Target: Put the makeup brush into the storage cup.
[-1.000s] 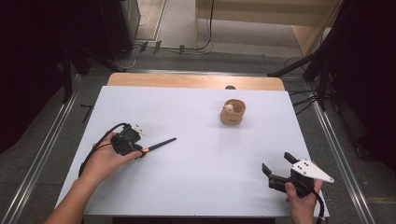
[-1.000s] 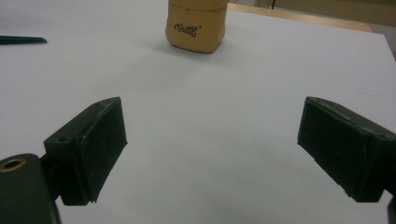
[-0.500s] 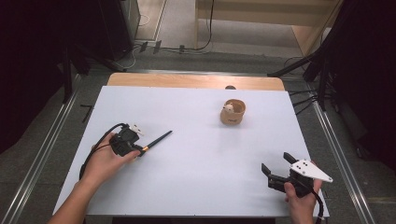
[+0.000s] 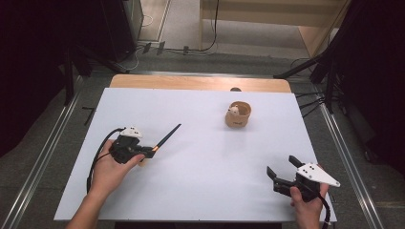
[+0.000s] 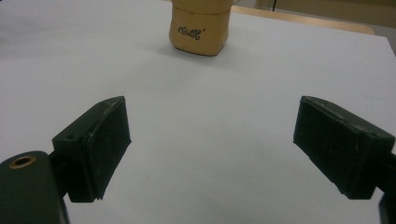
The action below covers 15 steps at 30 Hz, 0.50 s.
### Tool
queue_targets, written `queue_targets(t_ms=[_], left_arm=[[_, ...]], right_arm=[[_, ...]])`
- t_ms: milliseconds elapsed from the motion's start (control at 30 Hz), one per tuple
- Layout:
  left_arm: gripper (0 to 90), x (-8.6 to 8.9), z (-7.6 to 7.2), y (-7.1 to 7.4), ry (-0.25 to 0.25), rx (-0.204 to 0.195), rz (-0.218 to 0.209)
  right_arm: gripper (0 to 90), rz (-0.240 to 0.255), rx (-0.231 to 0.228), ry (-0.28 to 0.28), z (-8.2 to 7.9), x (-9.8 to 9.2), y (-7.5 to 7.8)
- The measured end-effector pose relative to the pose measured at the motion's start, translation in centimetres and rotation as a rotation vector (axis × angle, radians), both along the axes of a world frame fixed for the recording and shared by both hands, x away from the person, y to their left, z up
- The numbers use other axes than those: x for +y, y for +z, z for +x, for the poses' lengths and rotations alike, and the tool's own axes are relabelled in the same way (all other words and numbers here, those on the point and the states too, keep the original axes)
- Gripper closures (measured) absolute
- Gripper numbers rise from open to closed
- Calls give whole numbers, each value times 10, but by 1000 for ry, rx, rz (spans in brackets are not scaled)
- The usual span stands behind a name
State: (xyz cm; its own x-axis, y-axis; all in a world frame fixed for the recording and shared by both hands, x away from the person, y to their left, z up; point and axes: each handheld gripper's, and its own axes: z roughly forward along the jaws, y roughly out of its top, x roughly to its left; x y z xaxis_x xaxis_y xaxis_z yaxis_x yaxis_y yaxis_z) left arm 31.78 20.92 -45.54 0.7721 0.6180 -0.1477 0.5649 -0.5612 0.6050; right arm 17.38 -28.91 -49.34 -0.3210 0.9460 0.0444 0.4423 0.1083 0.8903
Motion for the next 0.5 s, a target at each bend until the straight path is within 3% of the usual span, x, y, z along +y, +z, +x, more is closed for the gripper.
queue_targets(t_ms=[100, 167, 233, 333, 367, 467, 500], left_arm=[[789, 0, -4, -1, 15, -8, -63], [789, 0, -5, -1, 18, -16, -76], [789, -1, -8, -4, 36, -27, -140], [789, -2, -8, -5, 40, -32, -171], [789, -3, -9, -6, 43, -37, -204], [789, -4, -10, -6, 46, -50, -222], [789, -3, -11, -7, 54, -59, -260]], right_arm=[[123, 3, -3, 2, 1, 2, 1], [126, 4, -3, 4, 1, 3, 1], [129, -5, -3, 16, 2, 6, 2], [135, -7, -6, 20, 3, 9, 4], [135, -7, -8, 19, 3, 11, 4], [137, -31, -11, 24, 5, 19, 6], [137, -29, -13, 31, 6, 23, 7]])
